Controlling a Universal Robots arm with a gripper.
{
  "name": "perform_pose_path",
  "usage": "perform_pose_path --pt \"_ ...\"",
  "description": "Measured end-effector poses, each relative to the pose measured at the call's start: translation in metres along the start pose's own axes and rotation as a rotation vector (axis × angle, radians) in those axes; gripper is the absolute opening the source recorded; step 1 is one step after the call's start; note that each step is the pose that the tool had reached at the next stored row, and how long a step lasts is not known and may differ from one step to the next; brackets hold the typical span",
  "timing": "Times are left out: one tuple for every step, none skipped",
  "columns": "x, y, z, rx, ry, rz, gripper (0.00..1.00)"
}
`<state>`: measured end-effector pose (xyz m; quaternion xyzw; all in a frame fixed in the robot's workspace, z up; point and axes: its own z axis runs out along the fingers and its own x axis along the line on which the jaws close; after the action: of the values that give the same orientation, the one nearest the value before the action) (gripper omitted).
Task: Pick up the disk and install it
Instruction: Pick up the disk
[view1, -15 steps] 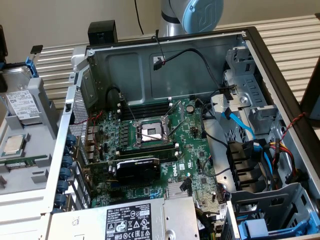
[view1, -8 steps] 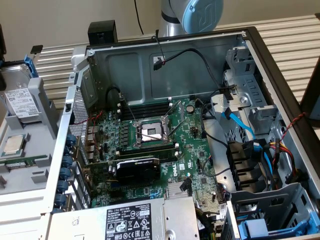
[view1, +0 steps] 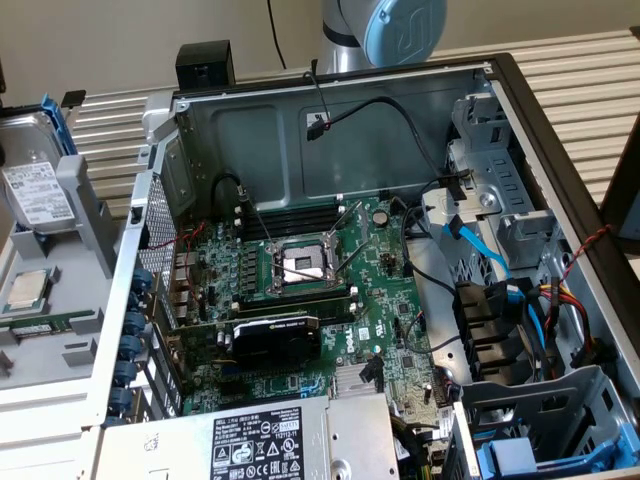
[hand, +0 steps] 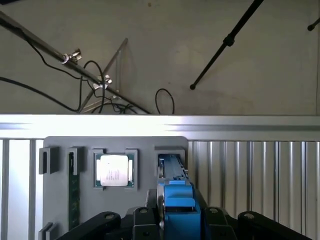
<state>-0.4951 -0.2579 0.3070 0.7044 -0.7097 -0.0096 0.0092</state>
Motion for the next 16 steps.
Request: perform_pose_path --pt "0.0 0.0001 -0.0034 0.0013 0.0002 0.0 0.37" --pt "0.0 0.0002 -0.0067 0.0025 0.0004 0.0 0.37" --pt "0.0 0.0003 -0.0103 0.0034 0.0005 0.0 0.37" --pt "0.0 0.0004 -0.0142 0.0042 0.0007 0.0 0.37" --pt "0.0 0.0005 -0.0182 0.0049 0.0008 0.0 0.37" --pt "-0.001 0.0006 -0.0223 0.0053 0.0011 0.0 0.37" --pt "-0.001 0.0007 -0.0259 0.0061 0.0012 0.0 0.37" --pt "-0.001 0.0009 -0.0299 0.0067 0.0014 0.0 0.37" --pt "-0.001 0.001 -0.0337 0.0075 0.0016 0.0 0.37" --pt "-0.001 0.0011 -0.0375 0.0084 0.0018 0.0 0.37" --pt "-0.002 0.0012 -0.0414 0.0095 0.0019 0.0 0.37" --pt "-0.002 0.0013 -0.0457 0.0103 0.0019 0.0 0.37" --pt "-0.003 0.0014 -0.0503 0.0107 0.0021 0.0 0.37" --pt "-0.003 0.0015 -0.0547 0.0107 0.0024 0.0 0.37" --pt "-0.004 0.0017 -0.0595 0.0108 0.0025 0.0 0.37" --pt "-0.004 0.0018 -0.0637 0.0108 0.0026 0.0 0.37"
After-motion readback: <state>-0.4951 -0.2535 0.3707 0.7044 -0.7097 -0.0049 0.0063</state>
